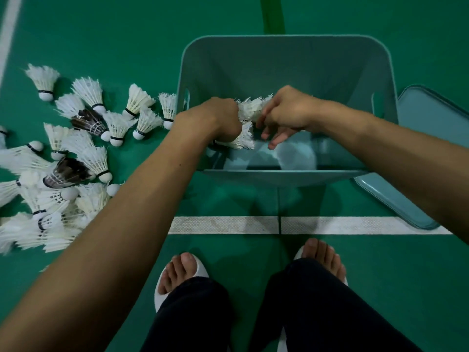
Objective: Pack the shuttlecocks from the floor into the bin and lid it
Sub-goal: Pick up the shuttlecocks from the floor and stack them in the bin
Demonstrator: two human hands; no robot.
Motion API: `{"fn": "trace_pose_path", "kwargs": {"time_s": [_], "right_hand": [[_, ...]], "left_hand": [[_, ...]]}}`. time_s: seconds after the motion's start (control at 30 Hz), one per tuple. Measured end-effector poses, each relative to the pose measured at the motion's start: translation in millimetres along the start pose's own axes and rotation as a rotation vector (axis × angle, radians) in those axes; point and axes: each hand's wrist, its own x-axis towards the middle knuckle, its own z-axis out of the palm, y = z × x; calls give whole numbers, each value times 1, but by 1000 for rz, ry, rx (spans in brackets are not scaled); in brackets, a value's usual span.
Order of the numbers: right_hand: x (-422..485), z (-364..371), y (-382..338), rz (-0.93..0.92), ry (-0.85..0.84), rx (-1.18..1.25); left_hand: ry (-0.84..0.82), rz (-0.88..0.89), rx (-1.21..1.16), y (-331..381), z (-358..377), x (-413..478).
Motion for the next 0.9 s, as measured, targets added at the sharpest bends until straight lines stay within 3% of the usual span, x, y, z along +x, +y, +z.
{"fn": "trace_pose_path", "kwargs": {"time_s": [0.2, 0.33, 0.5, 0.63, 0.7, 0.77, 0.9], "right_hand": [[-58, 1, -36, -306, 132, 114], [-95, 29, -76, -497, 148, 288], [-105, 118, -111, -563, -46, 268], [-81, 190, -101, -541, -115, -124], [-68, 214, -81, -473, -134, -332], [-55, 231, -60, -386, -127, -458], [-38, 243, -47, -245, -107, -447]], "left_hand": [[456, 184, -165, -2, -34, -69], [705, 95, -292, -48, -35, -111], [682, -256, -378, -131, 27, -127], [617, -521, -423, -172, 92, -144], [582, -552, -433, -182, 115, -150], [544, -469, -404, -186, 131, -150], [511, -486, -267, -182, 130, -136]]}}
